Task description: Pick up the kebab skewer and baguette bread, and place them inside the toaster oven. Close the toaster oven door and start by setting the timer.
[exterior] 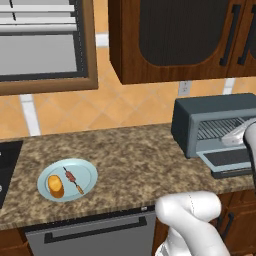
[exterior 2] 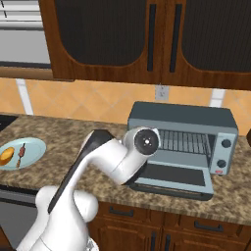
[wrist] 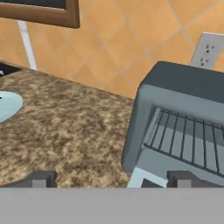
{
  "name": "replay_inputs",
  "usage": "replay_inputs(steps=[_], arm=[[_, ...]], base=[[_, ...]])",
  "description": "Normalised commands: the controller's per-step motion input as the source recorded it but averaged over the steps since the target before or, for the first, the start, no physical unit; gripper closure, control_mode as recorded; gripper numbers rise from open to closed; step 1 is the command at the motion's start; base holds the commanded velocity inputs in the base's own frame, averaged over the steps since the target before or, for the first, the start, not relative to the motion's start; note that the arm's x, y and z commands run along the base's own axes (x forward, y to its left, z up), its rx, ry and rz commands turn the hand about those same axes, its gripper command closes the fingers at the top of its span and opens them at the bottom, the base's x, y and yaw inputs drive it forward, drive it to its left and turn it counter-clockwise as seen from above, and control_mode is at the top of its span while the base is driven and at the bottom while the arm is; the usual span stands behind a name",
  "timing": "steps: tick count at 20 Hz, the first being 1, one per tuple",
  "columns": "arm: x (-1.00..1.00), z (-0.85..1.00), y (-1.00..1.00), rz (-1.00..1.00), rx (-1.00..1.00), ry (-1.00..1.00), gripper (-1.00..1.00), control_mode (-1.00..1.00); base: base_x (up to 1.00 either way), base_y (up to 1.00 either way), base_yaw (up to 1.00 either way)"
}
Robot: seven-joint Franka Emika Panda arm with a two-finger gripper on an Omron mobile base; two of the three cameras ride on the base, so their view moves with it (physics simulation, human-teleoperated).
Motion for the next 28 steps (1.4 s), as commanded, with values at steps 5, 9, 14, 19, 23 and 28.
replay_inputs(steps=[5,9,14,19,23,28], arm=[[0.14,-0.33,-0.61,0.02,0.12,-0.23,-1.0,-1.0],[0.33,-0.3,-0.47,0.0,0.11,-0.18,-1.0,-1.0],[0.54,-0.2,-0.35,0.0,0.14,-0.1,-1.0,-1.0],[0.59,-0.11,-0.31,0.0,0.14,0.0,-1.0,-1.0],[0.4,-0.31,-0.22,0.0,0.07,0.0,-1.0,-1.0],[0.23,-0.23,-0.14,0.0,0.0,0.0,-1.0,-1.0]], base=[[0.0,0.0,0.0],[0.0,0.0,0.0],[0.0,0.0,0.0],[0.0,0.0,0.0],[0.0,0.0,0.0],[0.0,0.0,0.0]])
